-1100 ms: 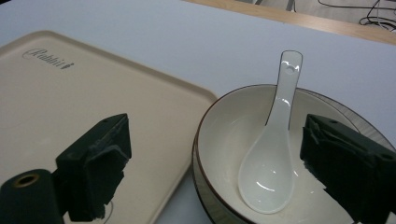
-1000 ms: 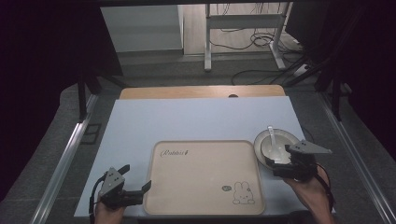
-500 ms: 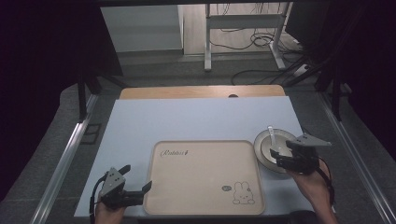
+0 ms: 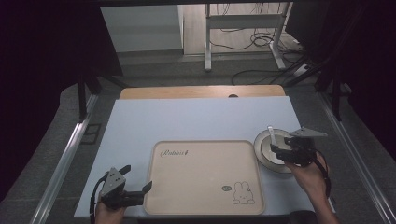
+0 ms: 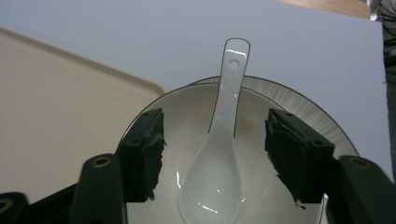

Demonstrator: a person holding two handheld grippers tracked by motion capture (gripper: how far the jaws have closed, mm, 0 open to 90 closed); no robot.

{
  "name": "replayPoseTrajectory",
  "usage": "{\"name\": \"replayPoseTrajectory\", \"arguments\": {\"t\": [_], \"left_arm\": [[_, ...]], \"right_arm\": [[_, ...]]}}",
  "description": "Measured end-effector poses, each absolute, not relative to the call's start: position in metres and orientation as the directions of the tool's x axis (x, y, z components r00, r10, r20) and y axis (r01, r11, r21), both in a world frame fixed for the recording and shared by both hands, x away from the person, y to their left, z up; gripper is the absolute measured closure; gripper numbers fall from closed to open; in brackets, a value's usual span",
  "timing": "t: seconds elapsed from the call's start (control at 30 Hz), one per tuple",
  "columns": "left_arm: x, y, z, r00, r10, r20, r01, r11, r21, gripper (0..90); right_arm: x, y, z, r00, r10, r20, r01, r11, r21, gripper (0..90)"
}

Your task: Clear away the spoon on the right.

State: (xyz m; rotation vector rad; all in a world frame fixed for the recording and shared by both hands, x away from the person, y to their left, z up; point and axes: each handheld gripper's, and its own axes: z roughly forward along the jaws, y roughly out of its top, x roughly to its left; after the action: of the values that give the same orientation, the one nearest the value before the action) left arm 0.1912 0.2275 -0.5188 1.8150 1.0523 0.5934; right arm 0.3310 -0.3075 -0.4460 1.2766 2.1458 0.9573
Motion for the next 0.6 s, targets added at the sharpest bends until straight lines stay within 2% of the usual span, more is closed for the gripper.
{"name": "replayPoseTrajectory", "arguments": {"t": [0.3,0.6], "left_arm": [[0.191,0.227,-0.519,0.519,0.854,-0.037,0.408,-0.210,0.888,2.4],[0.191,0.227,-0.519,0.522,0.852,-0.036,0.408,-0.212,0.888,2.5]], "right_arm": [[0.343,-0.302,-0.449,-0.455,0.888,-0.061,0.580,0.348,0.737,55.9],[0.350,-0.297,-0.454,-0.442,0.894,-0.067,0.598,0.350,0.721,59.1]]}}
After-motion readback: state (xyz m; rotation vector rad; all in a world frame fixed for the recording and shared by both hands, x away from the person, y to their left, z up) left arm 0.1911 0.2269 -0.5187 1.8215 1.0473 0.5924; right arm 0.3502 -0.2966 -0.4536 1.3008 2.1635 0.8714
